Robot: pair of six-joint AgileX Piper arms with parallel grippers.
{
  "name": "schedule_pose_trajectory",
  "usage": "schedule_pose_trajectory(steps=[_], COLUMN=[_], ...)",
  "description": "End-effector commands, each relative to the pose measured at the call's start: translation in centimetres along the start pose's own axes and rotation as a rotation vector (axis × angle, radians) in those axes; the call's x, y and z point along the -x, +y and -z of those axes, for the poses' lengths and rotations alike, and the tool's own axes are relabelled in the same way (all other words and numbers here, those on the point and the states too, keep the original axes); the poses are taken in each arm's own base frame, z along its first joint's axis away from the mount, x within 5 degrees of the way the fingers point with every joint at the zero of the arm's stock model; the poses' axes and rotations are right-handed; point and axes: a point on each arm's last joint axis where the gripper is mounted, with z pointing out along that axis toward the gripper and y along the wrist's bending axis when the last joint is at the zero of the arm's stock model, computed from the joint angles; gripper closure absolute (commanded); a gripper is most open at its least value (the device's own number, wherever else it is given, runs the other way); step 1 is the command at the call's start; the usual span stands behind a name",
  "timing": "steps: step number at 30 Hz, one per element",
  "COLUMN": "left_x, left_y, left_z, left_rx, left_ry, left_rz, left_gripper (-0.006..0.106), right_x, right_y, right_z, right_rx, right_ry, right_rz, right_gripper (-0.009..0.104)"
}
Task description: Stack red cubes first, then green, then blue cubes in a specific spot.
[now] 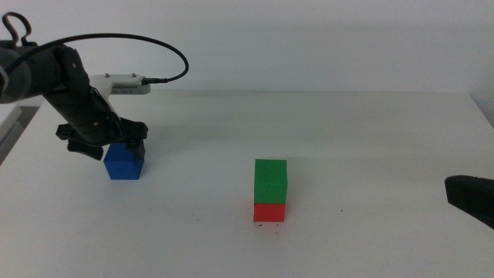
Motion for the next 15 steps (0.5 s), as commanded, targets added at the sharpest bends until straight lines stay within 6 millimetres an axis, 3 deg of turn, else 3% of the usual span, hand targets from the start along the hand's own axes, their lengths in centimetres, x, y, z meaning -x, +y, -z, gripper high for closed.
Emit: schedule_pose_trajectory(steps=[1,6,12,15], left_x=[0.4,0.5,0.0,-0.5], left_y=[-0.4,-0.4,-0.7,-2.0], left_z=[-0.1,-0.1,0.0,3.1], left_rx=[-0.02,-0.015,-0.053,-0.089], left_ry=[-0.03,-0.046,0.009,0.02], left_rz=[0.011,-0.015,0.018,0.004], left_gripper=[0.008,0.026,0.077,0.1], right_x=[0.1,0.1,0.1,0.1], right_y=[0.0,0.0,0.0,0.0], right_z=[0.1,0.1,0.1,0.1], right_rx=[0.0,0.0,0.0,0.0], right_ry=[-0.015,-0.015,-0.015,-0.015], right_rz=[0.011,0.011,0.011,0.011], right_gripper=[0.002,0.002,0.002,0.002])
